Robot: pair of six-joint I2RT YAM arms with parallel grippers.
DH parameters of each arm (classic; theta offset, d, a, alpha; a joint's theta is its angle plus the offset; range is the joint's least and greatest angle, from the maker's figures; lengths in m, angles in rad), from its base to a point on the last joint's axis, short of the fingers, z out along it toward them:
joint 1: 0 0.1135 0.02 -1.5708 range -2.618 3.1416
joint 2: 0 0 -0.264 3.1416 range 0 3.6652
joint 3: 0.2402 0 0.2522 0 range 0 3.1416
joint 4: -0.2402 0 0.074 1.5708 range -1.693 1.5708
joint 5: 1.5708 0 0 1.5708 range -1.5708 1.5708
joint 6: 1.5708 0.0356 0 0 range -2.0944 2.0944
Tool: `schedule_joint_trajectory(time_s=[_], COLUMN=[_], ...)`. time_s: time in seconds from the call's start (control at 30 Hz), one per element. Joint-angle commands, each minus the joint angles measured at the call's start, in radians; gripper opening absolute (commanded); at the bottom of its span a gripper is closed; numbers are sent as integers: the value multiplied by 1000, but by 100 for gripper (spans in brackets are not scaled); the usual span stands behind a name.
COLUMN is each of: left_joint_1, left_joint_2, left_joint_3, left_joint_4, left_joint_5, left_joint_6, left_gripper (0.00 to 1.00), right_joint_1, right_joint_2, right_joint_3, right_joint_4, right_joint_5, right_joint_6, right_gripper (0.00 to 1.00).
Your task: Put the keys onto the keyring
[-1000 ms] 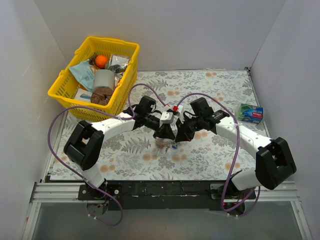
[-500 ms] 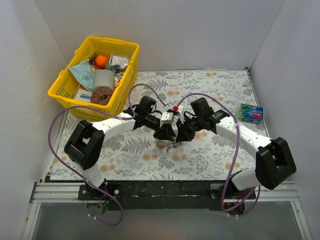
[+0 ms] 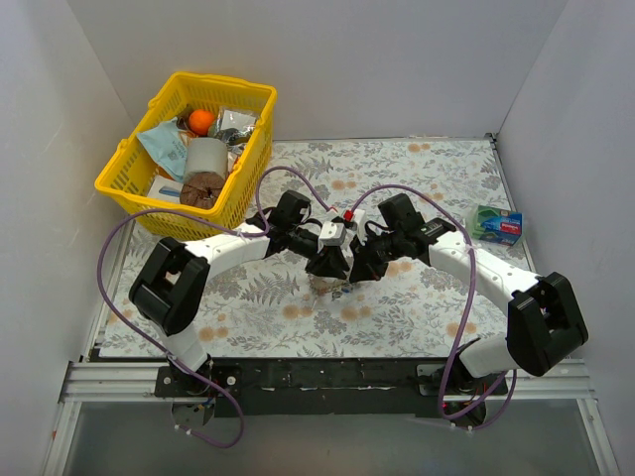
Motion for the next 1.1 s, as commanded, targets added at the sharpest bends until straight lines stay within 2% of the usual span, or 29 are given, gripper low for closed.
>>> schedule_joint_trajectory(time_s=[0.0, 0.17, 0.3, 0.37, 0.73, 0.97, 1.07], left_joint_1=[-17, -12, 8, 14, 65, 68, 69], left_joint_2=[-4, -84, -138, -156, -202, -167, -163], left_joint_3=[-12, -111, -183, -222, -263, -216, -205], left_joint_4=[-6, 196, 377, 446, 566, 477, 440], left_joint_5=[-17, -49, -67, -66, -49, -25, -17], left_joint_6=[-14, -162, -282, -307, -387, -322, -299], left_gripper=[27, 37, 58, 59, 56, 45, 44], right_joint_1=[5, 5, 6, 4, 5, 5, 6], right_joint_2=[-61, -69, -73, -73, -78, -73, -72], right_joint_3=[2, -17, -29, -34, -49, -40, -37], right_joint_4=[136, 150, 158, 163, 170, 166, 163], right_joint_5=[-67, -70, -71, -73, -82, -81, -76], right_joint_6=[9, 10, 9, 6, 1, -2, -5], right_gripper=[1, 1, 1, 1, 1, 1, 1])
